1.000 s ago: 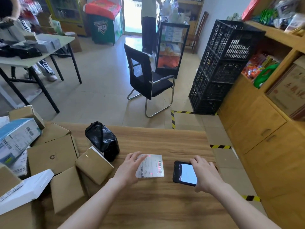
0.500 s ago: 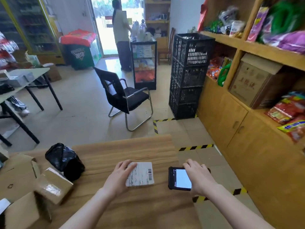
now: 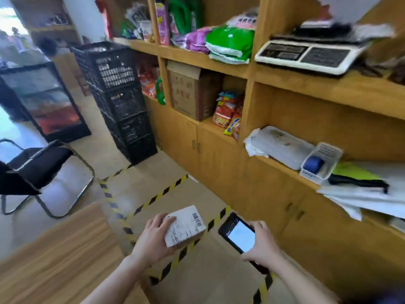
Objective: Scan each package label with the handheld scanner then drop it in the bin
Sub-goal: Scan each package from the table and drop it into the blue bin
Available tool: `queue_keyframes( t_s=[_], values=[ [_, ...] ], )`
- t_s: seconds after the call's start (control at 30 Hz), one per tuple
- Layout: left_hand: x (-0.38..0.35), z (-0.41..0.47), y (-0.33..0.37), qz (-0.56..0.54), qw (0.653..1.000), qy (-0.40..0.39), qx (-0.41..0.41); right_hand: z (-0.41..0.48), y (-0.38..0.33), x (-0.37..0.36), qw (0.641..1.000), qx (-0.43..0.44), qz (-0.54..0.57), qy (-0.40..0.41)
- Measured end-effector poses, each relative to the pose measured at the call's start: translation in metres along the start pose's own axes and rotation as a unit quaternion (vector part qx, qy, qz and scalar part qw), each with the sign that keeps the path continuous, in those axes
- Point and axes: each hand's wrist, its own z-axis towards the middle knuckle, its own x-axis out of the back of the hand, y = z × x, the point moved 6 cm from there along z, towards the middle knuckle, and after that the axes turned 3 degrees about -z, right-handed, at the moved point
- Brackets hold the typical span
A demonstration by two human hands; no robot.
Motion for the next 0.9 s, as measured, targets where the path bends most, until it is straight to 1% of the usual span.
queue_keyframes(
  t_s=[0.1,0.23,0.37,0.5,0.53,0.67,0.77,0.83,0.9],
  values=[
    [-0.033,0.055,0.089,-0.005,0.996,-0.047,-0.082,-0.026,0.087,0.032,0.992,-0.108,0.045,0.048],
    [-0.087,0.110,0.213,-0.023,0.974,-0.125,-0.189,-0.080,0.185,0.061,0.964,-0.227,0.087,0.107],
    [-0.151,0.140,0.337,-0.001,0.932,-0.211,-0.296,-0.142,0.266,0.081,0.925,-0.327,0.111,0.157],
    [-0.206,0.152,0.444,0.011,0.876,-0.288,-0.386,-0.197,0.321,0.092,0.882,-0.409,0.128,0.195],
    [-0.217,0.155,0.469,0.013,0.862,-0.298,-0.409,-0.210,0.333,0.094,0.864,-0.433,0.144,0.211],
    [-0.250,0.159,0.561,0.019,0.813,-0.315,-0.489,-0.258,0.367,0.103,0.774,-0.527,0.208,0.281],
    [-0.277,0.148,0.618,-0.013,0.771,-0.345,-0.535,-0.290,0.380,0.097,0.688,-0.593,0.242,0.341],
    [-0.296,0.130,0.643,-0.020,0.743,-0.368,-0.558,-0.309,0.382,0.083,0.640,-0.632,0.263,0.350],
    [-0.314,0.109,0.666,-0.024,0.722,-0.383,-0.576,-0.327,0.381,0.067,0.599,-0.658,0.278,0.362]
  ],
)
